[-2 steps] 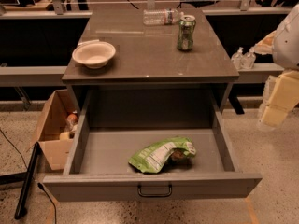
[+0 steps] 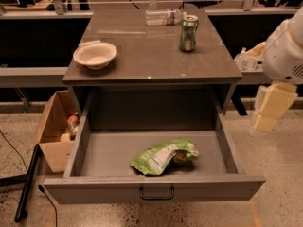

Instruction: Pick green rice chip bag from top drawer and place on counter

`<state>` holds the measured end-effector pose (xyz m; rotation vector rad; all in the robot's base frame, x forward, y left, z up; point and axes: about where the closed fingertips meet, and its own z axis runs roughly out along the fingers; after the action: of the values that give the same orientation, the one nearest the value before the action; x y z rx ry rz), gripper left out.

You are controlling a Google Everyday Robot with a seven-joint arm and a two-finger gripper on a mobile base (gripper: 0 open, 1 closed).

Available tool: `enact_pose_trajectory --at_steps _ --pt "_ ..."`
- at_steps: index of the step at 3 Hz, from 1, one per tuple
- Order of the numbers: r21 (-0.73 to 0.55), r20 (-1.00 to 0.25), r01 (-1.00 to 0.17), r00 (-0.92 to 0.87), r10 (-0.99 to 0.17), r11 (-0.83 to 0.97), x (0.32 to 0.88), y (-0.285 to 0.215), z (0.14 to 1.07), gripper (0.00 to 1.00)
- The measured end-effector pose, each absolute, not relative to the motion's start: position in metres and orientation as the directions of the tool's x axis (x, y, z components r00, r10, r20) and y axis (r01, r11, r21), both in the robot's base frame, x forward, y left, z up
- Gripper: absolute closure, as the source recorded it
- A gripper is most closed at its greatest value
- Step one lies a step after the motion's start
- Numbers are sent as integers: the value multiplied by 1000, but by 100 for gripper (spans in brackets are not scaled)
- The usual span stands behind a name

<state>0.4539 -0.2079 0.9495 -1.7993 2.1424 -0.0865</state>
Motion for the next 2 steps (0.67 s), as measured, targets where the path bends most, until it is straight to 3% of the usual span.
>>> enact_pose_trajectory --at_steps 2 --pt "-343 -287 -938 165 -944 -60 513 -172 859 0"
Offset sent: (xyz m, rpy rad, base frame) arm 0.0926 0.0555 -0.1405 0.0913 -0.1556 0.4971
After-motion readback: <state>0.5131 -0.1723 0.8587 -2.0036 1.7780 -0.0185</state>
